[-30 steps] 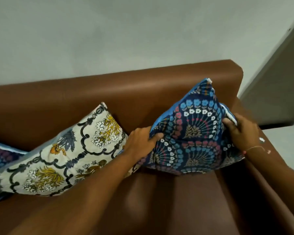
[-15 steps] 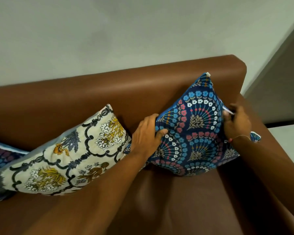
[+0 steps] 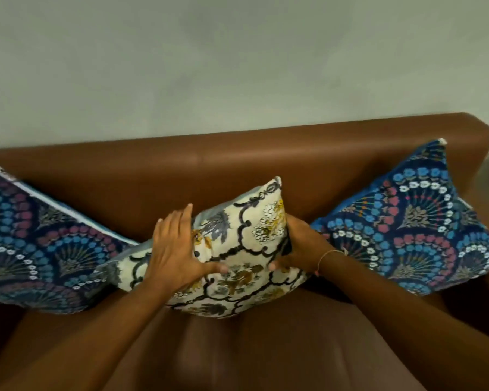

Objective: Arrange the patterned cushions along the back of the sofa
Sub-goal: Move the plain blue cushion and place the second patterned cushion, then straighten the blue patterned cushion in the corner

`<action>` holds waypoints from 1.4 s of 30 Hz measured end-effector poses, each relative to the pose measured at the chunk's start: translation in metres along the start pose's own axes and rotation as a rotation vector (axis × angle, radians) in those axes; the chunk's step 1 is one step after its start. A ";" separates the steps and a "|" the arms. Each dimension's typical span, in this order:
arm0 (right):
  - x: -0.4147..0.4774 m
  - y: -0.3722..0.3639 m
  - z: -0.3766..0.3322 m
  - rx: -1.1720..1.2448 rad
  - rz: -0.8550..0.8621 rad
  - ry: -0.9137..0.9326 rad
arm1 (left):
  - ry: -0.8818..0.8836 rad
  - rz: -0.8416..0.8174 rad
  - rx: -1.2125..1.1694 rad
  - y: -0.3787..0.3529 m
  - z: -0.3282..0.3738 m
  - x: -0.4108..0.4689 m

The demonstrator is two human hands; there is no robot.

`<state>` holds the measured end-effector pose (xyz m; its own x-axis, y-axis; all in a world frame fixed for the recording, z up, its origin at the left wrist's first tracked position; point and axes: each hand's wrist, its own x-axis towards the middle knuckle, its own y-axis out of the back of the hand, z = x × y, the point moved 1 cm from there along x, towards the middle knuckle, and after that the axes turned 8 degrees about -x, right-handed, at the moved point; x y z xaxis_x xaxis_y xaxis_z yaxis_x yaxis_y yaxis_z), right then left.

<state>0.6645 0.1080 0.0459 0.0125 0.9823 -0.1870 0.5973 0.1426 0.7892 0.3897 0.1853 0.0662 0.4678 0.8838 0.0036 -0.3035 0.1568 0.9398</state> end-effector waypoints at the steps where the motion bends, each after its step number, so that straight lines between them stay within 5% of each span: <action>1: 0.010 -0.006 -0.008 0.014 -0.038 -0.056 | 0.039 -0.088 0.037 0.001 -0.020 -0.001; 4: 0.037 -0.025 -0.036 0.114 0.112 -0.118 | 0.091 -0.219 0.058 -0.003 -0.064 -0.004; 8: 0.056 -0.041 -0.098 0.074 0.558 0.032 | 0.102 -0.077 -0.214 0.007 -0.102 -0.004; 12: 0.060 -0.037 -0.129 0.010 0.761 0.031 | 0.040 -0.008 -0.418 0.022 -0.116 0.009; 21: 0.073 -0.067 -0.107 -0.076 0.641 -0.106 | 0.079 -0.121 -0.467 -0.009 -0.123 0.023; 27: 0.059 -0.054 -0.125 0.168 0.657 -0.103 | -0.032 -0.149 -0.245 0.017 -0.128 0.017; 32: 0.069 -0.034 -0.206 0.242 0.846 0.090 | -0.113 0.204 -0.111 0.076 -0.161 -0.002; 37: 0.120 -0.069 -0.299 0.124 0.584 0.324 | 0.027 0.393 -0.127 0.143 -0.254 -0.009; 42: 0.174 -0.160 -0.319 0.077 -0.058 0.073 | 0.313 0.127 -0.148 0.170 -0.363 -0.023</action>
<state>0.3156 0.2952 0.0734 -0.0807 0.9792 -0.1862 0.6548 0.1929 0.7308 0.0259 0.3522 0.1020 0.1494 0.9887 -0.0094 -0.4706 0.0795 0.8787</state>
